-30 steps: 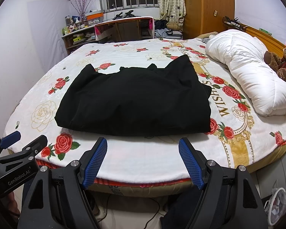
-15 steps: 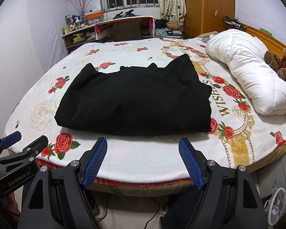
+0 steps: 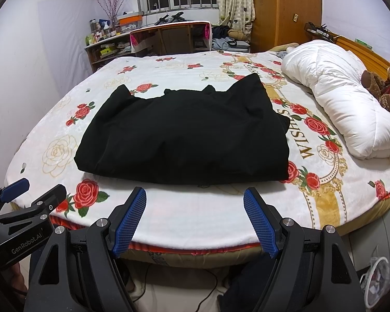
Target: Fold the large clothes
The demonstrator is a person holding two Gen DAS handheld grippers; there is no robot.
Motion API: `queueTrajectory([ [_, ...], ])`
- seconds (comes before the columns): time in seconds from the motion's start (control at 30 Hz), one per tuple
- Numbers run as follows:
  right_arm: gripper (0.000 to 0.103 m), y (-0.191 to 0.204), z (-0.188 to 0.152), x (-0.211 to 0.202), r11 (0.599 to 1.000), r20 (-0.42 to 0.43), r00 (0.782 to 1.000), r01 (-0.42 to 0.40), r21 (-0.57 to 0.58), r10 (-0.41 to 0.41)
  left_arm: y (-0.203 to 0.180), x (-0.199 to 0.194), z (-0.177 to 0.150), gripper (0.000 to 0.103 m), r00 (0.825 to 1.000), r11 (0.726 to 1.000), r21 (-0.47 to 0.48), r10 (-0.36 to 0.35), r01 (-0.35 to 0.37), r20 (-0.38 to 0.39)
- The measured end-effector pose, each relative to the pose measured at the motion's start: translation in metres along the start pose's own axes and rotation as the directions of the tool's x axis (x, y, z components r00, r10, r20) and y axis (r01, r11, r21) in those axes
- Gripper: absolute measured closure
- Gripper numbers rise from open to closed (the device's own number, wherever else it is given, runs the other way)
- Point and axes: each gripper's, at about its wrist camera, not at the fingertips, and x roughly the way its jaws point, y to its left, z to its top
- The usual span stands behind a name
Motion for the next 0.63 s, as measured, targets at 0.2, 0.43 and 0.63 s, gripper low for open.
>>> queueTrajectory([
  [0.2, 0.026, 0.0004, -0.0010, 0.0000, 1.000, -0.001, 1.000, 0.000, 0.000, 0.000, -0.0003, 0.0013, -0.0009, 0.017, 1.000, 1.000, 0.002, -0.002, 0.002, -0.003],
  [0.43, 0.026, 0.0017, -0.0031, 0.0001, 1.000, -0.003, 1.000, 0.001, 0.000, -0.001, -0.0010, 0.0019, -0.0014, 0.017, 1.000, 1.000, 0.005, 0.016, -0.016, 0.005],
  [0.63, 0.026, 0.0023, -0.0070, 0.0040, 1.000, -0.013, 1.000, 0.000, -0.002, 0.000, -0.0019, 0.0043, -0.0008, 0.017, 1.000, 1.000, 0.003, 0.004, -0.004, 0.006],
])
